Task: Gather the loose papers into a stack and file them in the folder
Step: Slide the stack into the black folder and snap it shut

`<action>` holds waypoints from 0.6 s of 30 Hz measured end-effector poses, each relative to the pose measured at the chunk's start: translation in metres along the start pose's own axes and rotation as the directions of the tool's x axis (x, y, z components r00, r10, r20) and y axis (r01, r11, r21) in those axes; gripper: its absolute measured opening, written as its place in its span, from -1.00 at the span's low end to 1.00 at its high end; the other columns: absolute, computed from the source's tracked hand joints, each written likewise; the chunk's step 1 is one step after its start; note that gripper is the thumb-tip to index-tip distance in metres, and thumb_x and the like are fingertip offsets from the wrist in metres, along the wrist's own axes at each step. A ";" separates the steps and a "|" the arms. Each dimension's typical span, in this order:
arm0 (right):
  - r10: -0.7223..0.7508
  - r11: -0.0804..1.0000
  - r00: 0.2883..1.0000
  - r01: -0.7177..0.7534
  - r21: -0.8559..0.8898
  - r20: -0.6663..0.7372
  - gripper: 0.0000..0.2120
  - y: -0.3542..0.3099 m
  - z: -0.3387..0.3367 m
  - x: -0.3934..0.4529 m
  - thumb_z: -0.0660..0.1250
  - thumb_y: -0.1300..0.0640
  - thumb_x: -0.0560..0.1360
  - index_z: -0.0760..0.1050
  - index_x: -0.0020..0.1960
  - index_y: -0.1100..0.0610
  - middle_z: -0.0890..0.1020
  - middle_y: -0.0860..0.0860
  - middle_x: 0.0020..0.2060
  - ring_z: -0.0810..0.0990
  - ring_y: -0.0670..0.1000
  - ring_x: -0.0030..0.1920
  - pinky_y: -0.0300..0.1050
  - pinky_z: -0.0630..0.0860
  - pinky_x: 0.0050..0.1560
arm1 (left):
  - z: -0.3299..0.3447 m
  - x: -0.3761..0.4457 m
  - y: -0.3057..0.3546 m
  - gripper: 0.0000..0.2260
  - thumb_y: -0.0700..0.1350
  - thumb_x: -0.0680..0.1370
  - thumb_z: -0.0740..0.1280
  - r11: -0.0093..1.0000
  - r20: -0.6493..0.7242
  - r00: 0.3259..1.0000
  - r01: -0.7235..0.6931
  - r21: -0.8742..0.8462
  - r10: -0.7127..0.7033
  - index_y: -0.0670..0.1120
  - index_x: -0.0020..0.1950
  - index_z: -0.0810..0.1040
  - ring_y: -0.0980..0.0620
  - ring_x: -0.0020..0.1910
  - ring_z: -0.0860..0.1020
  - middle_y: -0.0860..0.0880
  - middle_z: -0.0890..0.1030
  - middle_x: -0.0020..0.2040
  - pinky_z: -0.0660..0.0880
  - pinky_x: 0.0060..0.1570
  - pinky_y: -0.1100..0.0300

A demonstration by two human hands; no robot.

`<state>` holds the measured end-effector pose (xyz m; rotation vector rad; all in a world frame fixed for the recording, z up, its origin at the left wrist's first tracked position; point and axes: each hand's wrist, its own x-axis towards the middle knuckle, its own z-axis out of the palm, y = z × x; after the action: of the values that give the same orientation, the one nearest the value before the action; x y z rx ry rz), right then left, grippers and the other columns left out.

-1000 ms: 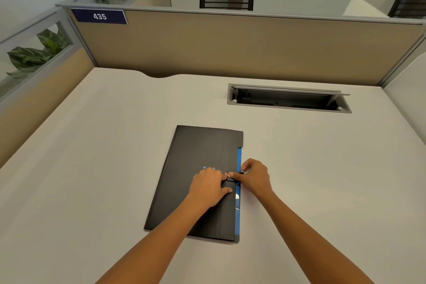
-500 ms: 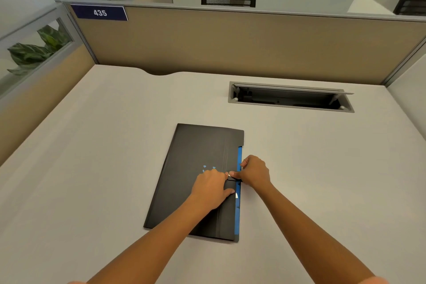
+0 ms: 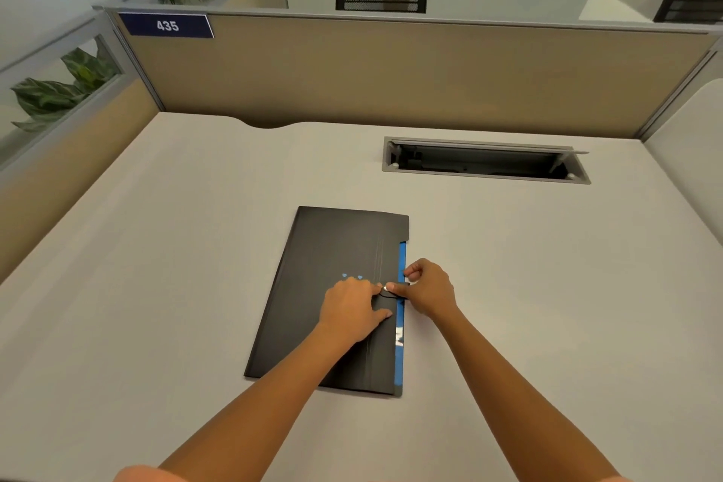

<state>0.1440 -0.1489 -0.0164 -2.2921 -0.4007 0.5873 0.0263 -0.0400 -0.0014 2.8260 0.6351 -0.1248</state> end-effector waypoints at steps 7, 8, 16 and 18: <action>0.023 0.999 1.000 -0.023 0.025 0.012 -0.49 0.004 -0.004 -0.008 0.62 -0.01 0.30 0.52 0.13 0.15 0.60 0.05 -0.02 0.51 -0.07 -0.13 -0.38 0.37 -0.26 | -0.008 0.001 -0.021 -0.58 0.18 0.47 0.42 0.976 -0.070 0.984 0.149 -0.161 -0.162 0.01 0.25 0.59 -0.02 0.14 0.60 -0.02 0.66 0.15 0.51 0.19 0.01; 0.023 1.000 1.000 -0.024 0.021 0.013 -0.49 0.005 -0.005 -0.008 0.62 0.00 0.30 0.52 0.13 0.15 0.61 0.07 0.00 0.50 -0.08 -0.13 -0.39 0.37 -0.26 | -0.010 0.001 -0.026 -0.54 0.20 0.46 0.42 0.974 -0.063 0.979 0.184 -0.135 -0.193 0.01 0.27 0.56 -0.09 0.28 0.52 -0.04 0.61 0.24 0.39 0.32 -0.13; 0.019 0.991 0.999 -0.024 -0.131 -0.036 -0.47 -0.003 0.003 -0.022 0.54 -0.05 0.39 0.45 0.22 0.18 0.58 0.09 0.09 0.51 -0.03 -0.08 -0.24 0.40 -0.13 | -0.037 0.000 -0.070 -0.01 0.42 0.28 0.43 0.819 0.117 0.820 0.570 -0.064 -0.561 -0.06 0.54 0.20 -0.32 0.53 0.09 -0.16 0.08 0.59 0.17 0.34 -0.46; 0.026 0.992 0.999 -0.032 -0.125 -0.044 -0.50 -0.005 0.005 -0.026 0.52 -0.04 0.42 0.45 0.20 0.19 0.61 0.10 0.05 0.52 -0.03 -0.12 -0.25 0.44 -0.15 | -0.040 -0.002 -0.075 0.00 0.39 0.25 0.47 0.770 0.139 0.776 0.629 -0.106 -0.615 -0.06 0.53 0.21 -0.31 0.49 0.20 -0.17 0.15 0.55 0.22 0.32 -0.46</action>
<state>0.1186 -0.1542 -0.0077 -2.4303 -0.3944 0.5401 -0.0063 0.0351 0.0215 2.3332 1.4739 -0.3129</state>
